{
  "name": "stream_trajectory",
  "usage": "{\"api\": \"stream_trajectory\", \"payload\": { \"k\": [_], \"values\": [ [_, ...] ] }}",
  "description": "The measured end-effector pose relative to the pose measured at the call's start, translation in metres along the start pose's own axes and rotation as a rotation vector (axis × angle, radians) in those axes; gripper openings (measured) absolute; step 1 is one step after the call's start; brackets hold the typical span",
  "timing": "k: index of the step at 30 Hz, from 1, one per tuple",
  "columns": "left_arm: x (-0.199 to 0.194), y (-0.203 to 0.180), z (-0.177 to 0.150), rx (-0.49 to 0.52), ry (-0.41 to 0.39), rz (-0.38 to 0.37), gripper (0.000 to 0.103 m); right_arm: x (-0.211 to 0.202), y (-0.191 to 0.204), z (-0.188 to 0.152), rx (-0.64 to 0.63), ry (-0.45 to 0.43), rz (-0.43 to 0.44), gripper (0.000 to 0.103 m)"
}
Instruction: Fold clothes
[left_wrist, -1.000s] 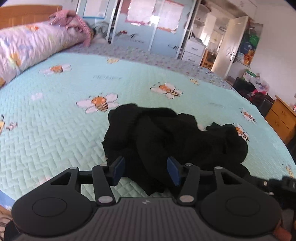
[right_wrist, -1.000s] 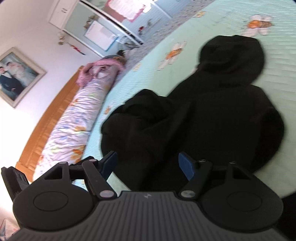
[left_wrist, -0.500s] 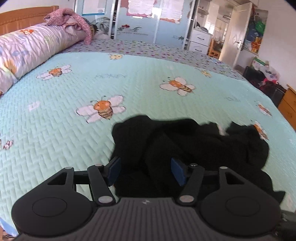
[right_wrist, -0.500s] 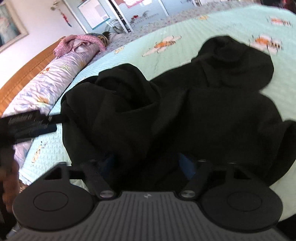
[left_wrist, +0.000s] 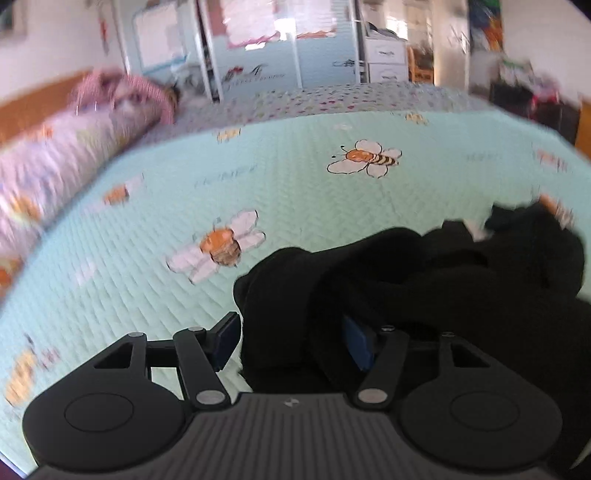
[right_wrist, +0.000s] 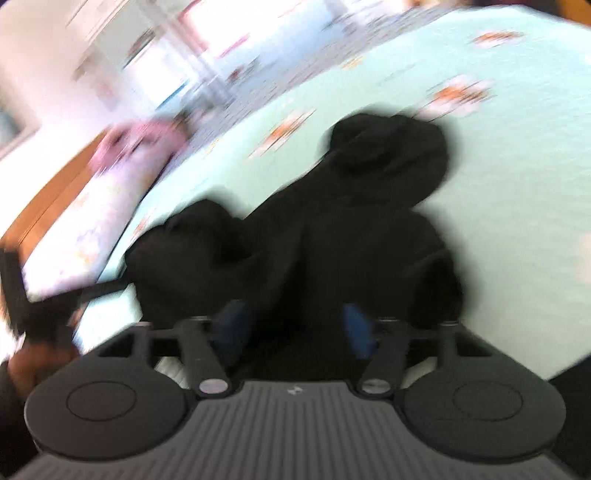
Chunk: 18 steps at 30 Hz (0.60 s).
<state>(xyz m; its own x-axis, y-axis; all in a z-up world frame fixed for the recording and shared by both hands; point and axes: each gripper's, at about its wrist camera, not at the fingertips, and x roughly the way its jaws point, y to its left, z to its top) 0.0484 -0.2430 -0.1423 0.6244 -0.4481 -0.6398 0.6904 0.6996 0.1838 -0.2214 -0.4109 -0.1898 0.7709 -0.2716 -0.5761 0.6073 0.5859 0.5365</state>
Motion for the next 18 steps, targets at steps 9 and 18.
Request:
{"api": "stream_trajectory", "payload": {
  "k": [9,18],
  "values": [
    [0.026,0.019,-0.004,-0.150,0.119,-0.105,0.064,0.000,-0.051,0.013,0.096,0.016,-0.294,0.072],
    [0.024,0.023,-0.012,-0.246,0.106,-0.227,0.010,0.022,-0.051,0.004,0.149,0.104,-0.115,0.014]
  ]
}}
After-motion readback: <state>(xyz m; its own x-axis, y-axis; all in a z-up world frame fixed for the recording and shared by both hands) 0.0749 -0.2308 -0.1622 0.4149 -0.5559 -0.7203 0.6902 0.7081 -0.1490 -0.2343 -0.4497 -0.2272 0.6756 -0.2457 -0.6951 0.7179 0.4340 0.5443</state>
